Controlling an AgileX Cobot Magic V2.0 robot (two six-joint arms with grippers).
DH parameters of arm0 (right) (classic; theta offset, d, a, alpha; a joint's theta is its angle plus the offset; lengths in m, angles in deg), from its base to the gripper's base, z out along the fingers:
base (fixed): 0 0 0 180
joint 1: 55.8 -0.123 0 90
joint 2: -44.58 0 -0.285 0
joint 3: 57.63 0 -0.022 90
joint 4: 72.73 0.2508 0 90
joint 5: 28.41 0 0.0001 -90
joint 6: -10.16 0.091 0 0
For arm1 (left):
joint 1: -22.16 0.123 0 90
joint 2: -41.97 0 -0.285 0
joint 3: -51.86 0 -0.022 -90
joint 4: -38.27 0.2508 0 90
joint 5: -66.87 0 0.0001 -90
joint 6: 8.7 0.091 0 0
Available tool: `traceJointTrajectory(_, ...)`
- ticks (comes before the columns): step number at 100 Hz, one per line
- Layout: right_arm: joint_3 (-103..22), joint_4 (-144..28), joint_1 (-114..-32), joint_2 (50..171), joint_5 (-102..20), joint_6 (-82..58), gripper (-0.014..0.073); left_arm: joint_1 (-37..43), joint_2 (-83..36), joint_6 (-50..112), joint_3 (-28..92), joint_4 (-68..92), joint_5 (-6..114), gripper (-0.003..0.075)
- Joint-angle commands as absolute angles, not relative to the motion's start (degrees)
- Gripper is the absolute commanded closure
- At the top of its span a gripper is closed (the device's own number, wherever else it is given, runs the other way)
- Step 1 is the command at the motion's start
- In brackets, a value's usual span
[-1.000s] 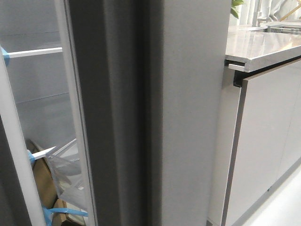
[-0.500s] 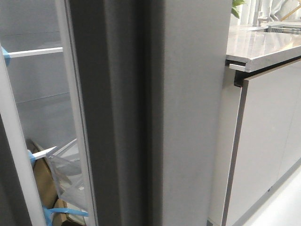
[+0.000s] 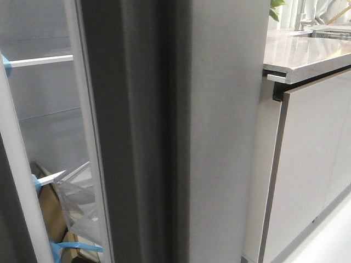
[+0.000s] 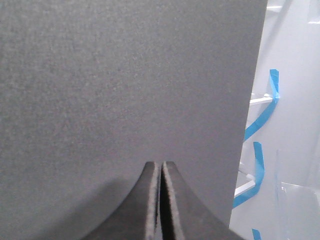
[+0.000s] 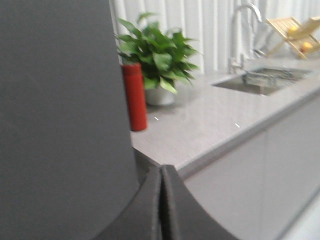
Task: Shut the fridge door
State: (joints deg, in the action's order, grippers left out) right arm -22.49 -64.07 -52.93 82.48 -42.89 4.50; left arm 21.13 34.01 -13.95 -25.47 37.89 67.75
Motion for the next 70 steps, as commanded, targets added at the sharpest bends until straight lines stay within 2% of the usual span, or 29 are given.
traceJointTrajectory(1,-29.53,-63.76,-56.04,86.38,-40.63,4.51,0.067,20.86,32.92,-14.15,-27.06,37.8,72.15,0.0741)
traceJointTrajectory(21,-36.55,-63.76,-64.79,91.1,-42.74,4.51,0.067,20.86,32.92,-14.15,-27.06,37.8,72.15,0.0741)
traceJointTrajectory(48,-38.14,-63.76,-78.59,91.71,-42.63,6.05,0.067,20.86,32.92,-14.15,-27.06,37.8,72.15,0.0741)
traceJointTrajectory(70,-39.87,-63.76,-83.49,95.16,-42.07,8.61,0.067,20.86,32.92,-14.15,-27.06,37.8,72.15,0.0741)
